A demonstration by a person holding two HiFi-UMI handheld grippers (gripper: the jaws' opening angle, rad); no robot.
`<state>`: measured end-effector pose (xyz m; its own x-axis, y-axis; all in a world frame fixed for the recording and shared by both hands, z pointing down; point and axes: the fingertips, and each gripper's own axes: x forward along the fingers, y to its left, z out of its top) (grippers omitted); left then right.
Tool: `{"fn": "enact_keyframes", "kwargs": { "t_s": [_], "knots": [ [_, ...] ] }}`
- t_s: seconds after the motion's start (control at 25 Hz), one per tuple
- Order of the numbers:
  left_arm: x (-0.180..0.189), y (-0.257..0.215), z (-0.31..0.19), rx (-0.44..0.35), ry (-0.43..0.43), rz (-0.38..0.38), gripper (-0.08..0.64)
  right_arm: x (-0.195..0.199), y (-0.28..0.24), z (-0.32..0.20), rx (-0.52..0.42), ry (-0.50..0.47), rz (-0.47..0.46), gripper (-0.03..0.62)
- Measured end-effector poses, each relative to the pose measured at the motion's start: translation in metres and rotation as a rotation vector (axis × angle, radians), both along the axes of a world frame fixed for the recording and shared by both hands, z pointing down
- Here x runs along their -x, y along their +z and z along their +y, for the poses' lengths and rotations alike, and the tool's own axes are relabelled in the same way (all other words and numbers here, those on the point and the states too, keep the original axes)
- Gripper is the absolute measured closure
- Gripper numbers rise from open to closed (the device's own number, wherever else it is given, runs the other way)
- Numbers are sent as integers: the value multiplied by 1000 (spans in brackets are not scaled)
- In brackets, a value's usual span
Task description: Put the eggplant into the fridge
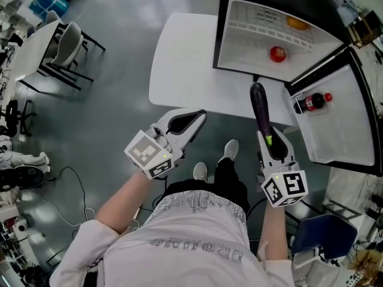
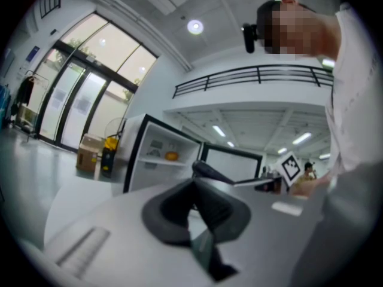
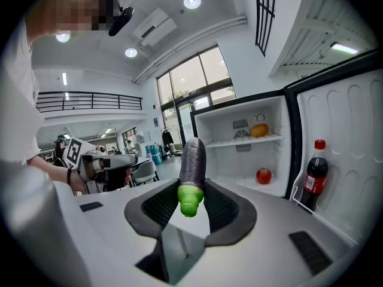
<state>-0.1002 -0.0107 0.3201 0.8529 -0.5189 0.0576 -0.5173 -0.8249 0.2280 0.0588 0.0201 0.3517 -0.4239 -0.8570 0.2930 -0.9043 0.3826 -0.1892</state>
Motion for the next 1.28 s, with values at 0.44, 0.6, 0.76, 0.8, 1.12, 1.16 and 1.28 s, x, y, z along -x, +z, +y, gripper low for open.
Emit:
{"fn": "enact_keyframes", "kwargs": {
  "t_s": [0.44,0.6,0.76,0.8,1.12,1.16,1.28],
  "knots": [
    [-33,10,-49,16,-41,-24,554,-34,17,-62,17,-37,-2,465],
    [-53,18,-67,24,-62,-34,553,-51,29,-86,28,-60,-7,465],
    [-64,20,-80,34,-83,-45,554,-60,35,-106,38,-85,-9,465],
    [-67,21,-84,35,-89,-47,553,-62,36,-111,39,-91,-10,465],
    [-86,28,-108,58,-132,-68,552,-77,54,-149,70,-134,-8,465],
    [-88,29,-111,60,-136,-71,553,-79,58,-154,77,-140,-6,465],
    [-94,32,-118,68,-157,-80,554,-83,69,-166,100,-157,2,465]
  ]
}}
